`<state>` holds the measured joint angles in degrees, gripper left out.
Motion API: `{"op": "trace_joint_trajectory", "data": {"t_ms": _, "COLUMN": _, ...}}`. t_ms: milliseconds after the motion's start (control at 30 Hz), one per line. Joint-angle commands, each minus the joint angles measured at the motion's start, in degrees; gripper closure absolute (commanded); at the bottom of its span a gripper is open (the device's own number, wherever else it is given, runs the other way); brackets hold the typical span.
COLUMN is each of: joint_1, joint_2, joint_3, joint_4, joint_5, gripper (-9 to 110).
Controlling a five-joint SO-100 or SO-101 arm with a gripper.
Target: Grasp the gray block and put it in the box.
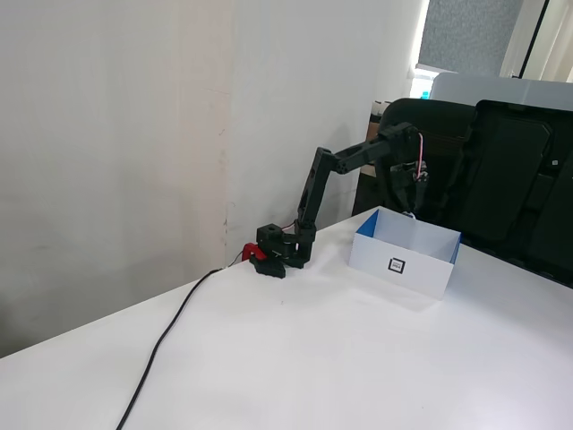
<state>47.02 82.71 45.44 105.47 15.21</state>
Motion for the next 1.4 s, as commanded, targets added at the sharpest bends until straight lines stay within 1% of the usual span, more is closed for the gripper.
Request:
{"op": "trace_joint_trajectory", "data": {"t_ms": 0, "joint_1": -2.55, "joint_2": 8.35, "joint_3": -0.09, "joint_4": 2.46, "joint_5": -0.09, "gripper": 101}}
{"op": "trace_joint_trajectory", "data": {"t_ms": 267, "joint_1": -13.27, "joint_2": 14.77, "joint_3": 2.29, "joint_4": 2.46, "joint_5": 0.35, "gripper": 101}}
{"op": "trace_joint_trajectory", "data": {"t_ms": 500, "joint_1": -23.82, "joint_2": 19.86, "joint_3": 9.14, "joint_4": 2.2, "joint_5": 0.26, "gripper": 101}}
{"op": "trace_joint_trajectory", "data": {"t_ms": 900, "joint_1": -41.75, "joint_2": 22.94, "joint_3": 15.82, "joint_4": 0.97, "joint_5": -0.35, "gripper": 101}}
{"op": "trace_joint_trajectory", "data": {"t_ms": 1100, "joint_1": -47.81, "joint_2": 31.11, "joint_3": 29.36, "joint_4": -5.54, "joint_5": -0.44, "gripper": 101}}
{"op": "trace_joint_trajectory", "data": {"t_ms": 1200, "joint_1": -49.22, "joint_2": 36.04, "joint_3": 37.62, "joint_4": -9.84, "joint_5": -0.88, "gripper": 101}}
{"op": "trace_joint_trajectory", "data": {"t_ms": 1367, "joint_1": -50.54, "joint_2": 40.34, "joint_3": 46.67, "joint_4": -13.1, "joint_5": -0.97, "gripper": 101}}
